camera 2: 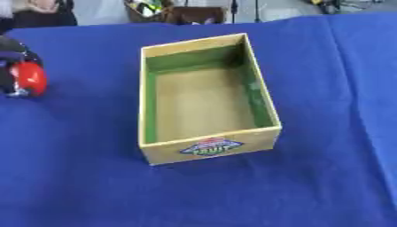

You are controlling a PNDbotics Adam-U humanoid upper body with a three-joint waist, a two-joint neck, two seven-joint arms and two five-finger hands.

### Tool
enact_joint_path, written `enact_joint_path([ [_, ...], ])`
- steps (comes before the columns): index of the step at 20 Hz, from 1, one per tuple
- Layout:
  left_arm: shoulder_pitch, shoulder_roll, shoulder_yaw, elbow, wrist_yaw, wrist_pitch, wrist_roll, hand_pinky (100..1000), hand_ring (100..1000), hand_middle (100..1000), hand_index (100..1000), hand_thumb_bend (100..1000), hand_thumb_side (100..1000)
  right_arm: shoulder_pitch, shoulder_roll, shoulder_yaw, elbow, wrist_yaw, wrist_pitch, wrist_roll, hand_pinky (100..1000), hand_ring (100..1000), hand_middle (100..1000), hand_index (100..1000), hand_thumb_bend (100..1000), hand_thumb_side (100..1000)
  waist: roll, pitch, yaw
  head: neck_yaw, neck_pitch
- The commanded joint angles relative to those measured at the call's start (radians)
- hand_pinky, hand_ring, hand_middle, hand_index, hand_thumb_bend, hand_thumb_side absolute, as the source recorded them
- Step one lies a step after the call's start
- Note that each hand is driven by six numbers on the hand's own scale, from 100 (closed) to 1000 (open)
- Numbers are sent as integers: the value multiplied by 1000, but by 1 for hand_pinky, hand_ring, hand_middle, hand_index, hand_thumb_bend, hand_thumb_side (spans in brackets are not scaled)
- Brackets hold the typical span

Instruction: Pick up objects on the table and place them in the box.

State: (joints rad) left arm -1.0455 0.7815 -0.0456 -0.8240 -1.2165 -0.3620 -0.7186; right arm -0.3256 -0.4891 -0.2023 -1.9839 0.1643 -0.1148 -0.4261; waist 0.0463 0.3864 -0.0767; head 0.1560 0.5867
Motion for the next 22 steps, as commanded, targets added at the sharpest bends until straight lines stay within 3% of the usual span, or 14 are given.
enact_joint_path([
  [1, -19, 26, 3, -19, 23, 6, -5, 300, 444, 389, 503, 100, 381, -5, -17, -10, -16, -8, 0, -7, 697, 716, 651, 754, 100, 915, -2, -31, 2, 1, -7],
  [9, -31, 22, 1, -71, 59, 10, -9, 279, 427, 380, 480, 100, 366, 2, -14, -12, -16, -12, 2, -9, 697, 716, 652, 754, 100, 912, -2, -52, 9, -5, 4],
  [17, -47, 8, -3, -196, 104, 10, -7, 259, 409, 368, 475, 100, 330, 10, -10, -14, -16, -18, 4, -12, 697, 716, 653, 754, 100, 907, -2, -80, 19, -18, 17],
  [22, -72, -37, -20, -292, 137, -4, 2, 243, 402, 363, 472, 100, 308, 13, -7, -15, -16, -23, 5, -12, 697, 716, 653, 754, 100, 906, -3, -100, 25, -21, 25],
])
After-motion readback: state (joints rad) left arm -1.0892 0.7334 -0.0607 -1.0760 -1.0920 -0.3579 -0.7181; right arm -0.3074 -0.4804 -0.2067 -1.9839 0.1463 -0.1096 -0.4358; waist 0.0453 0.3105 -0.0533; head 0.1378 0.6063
